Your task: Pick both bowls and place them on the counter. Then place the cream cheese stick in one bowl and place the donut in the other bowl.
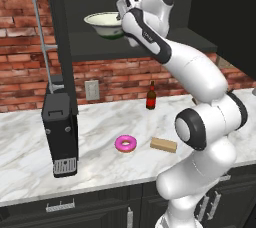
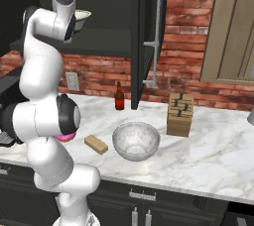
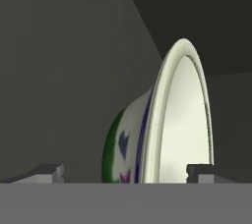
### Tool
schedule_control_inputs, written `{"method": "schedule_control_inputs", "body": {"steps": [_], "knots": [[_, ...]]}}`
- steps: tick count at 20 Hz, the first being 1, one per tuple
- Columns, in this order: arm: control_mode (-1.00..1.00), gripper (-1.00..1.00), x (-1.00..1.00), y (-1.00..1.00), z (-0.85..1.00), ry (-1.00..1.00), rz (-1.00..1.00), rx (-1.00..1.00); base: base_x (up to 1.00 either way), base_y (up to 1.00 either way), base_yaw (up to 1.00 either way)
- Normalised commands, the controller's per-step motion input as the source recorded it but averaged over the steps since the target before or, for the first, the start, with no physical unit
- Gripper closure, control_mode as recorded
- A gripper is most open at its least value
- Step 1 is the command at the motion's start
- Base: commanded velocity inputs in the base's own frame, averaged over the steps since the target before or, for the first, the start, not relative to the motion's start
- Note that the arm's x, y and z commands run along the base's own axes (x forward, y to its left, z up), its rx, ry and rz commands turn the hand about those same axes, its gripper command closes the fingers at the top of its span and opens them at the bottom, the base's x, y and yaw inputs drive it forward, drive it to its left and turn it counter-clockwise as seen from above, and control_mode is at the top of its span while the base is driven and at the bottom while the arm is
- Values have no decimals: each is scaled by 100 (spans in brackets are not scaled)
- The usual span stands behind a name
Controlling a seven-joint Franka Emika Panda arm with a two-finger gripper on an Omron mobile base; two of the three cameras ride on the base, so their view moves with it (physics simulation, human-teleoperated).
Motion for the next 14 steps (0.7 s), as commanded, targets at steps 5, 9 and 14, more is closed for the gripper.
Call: {"method": "schedule_control_inputs", "body": {"steps": [5, 9, 14], "knots": [[-100, 100, 10, 13, -5, 7, 0, 0, 0, 0, 0], [-100, 100, -4, 0, -2, 0, 0, 0, 0, 0, 0], [-100, 100, -24, 0, -11, -9, 0, 3, 0, 0, 0]]}}
